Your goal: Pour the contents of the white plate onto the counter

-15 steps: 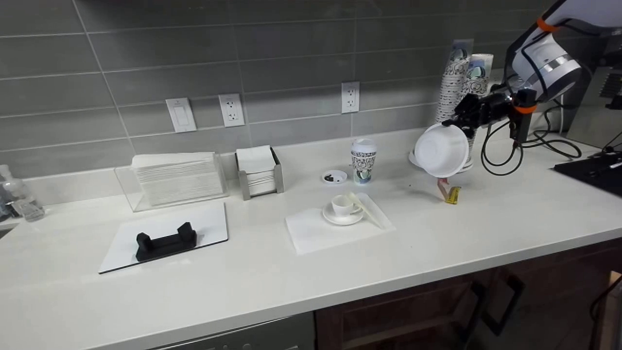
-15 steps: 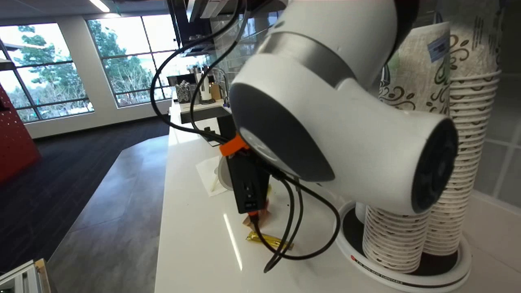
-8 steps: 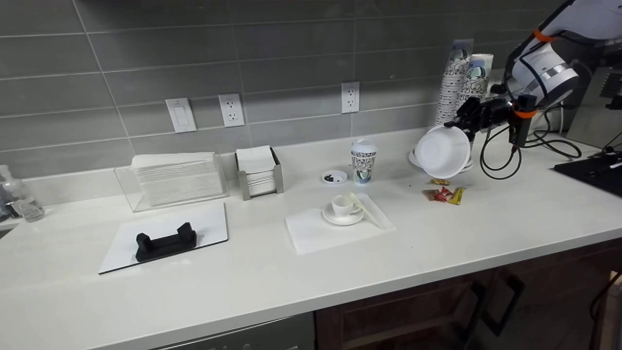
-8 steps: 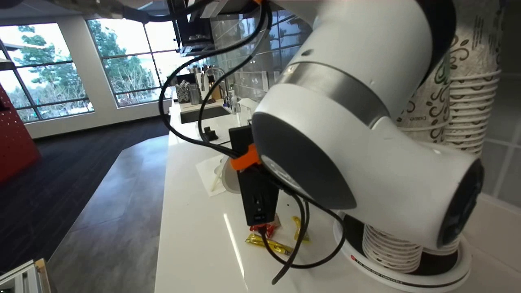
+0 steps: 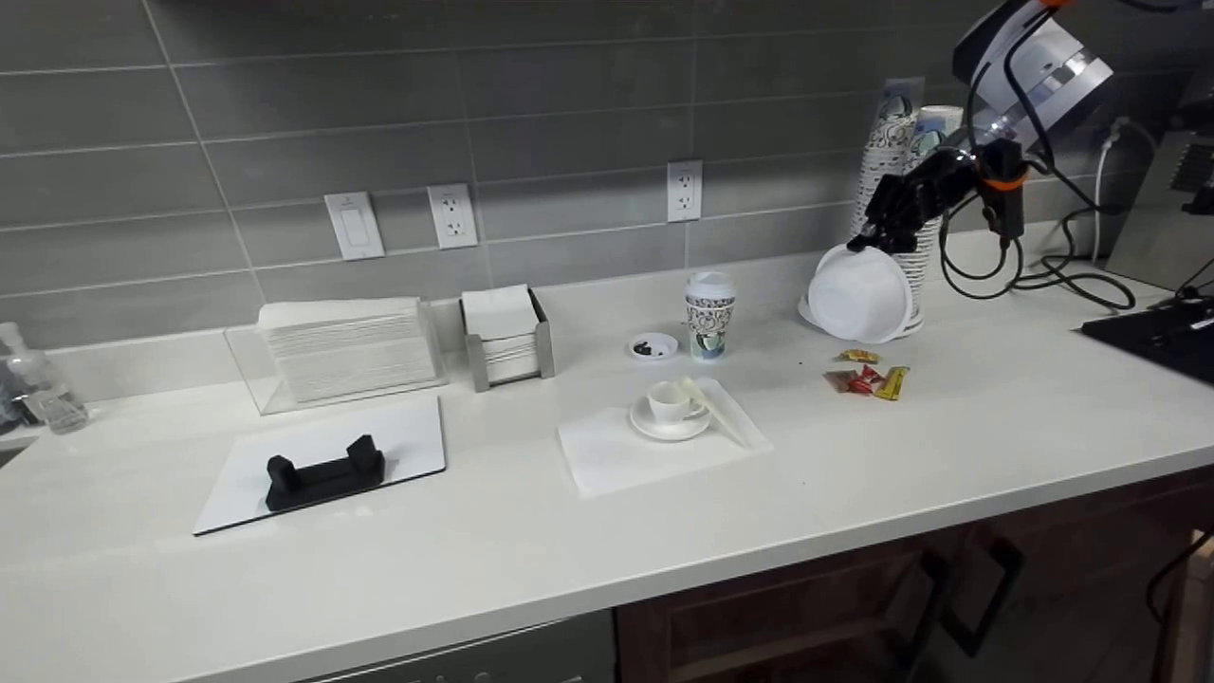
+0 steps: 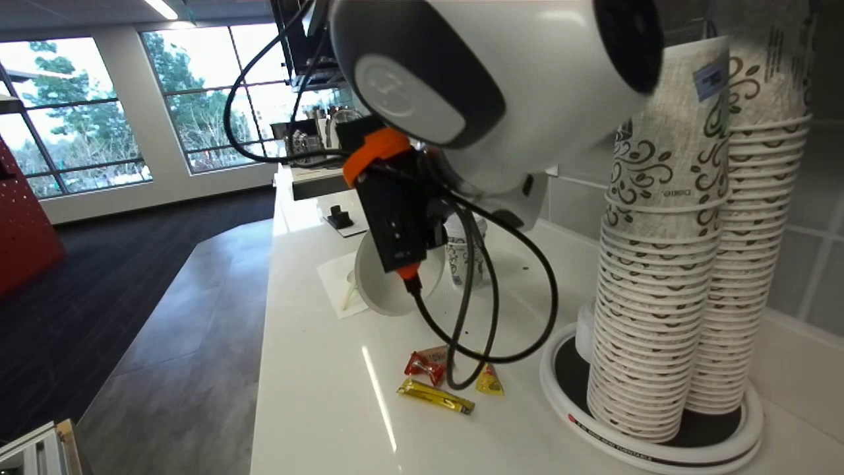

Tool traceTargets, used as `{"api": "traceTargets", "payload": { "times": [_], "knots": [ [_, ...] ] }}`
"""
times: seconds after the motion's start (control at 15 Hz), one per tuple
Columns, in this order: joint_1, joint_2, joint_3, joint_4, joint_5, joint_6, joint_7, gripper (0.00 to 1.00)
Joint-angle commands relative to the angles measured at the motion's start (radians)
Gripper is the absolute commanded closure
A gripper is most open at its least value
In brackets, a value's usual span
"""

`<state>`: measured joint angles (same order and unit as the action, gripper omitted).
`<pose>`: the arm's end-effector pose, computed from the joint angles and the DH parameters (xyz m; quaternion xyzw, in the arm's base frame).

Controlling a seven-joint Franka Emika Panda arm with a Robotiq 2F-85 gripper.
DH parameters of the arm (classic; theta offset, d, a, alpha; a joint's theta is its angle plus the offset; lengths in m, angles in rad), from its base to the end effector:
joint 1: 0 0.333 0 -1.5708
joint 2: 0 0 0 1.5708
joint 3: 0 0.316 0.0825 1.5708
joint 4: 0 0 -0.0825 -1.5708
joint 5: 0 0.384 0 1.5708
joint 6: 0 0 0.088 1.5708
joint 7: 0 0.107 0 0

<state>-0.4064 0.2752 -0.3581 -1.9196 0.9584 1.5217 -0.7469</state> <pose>0.4689 -0.3103 0.3575 -0.8598 0.1428 -0.0696 0.4853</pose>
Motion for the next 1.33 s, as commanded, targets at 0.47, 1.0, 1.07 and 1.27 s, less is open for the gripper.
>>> {"api": "traceTargets", "payload": {
  "times": [0.47,1.0,1.07,1.27],
  "knots": [
    [0.228,-0.385,0.159,-0.418,-0.416,0.702,0.403,0.98],
    [0.201,-0.469,0.348,-0.581,-1.000,0.905,0.958,0.98],
    [0.187,-0.476,0.376,-0.585,-1.081,0.884,1.032,0.98],
    [0.239,-0.498,0.377,-0.588,-1.213,0.811,1.139,0.98]
  ]
}}
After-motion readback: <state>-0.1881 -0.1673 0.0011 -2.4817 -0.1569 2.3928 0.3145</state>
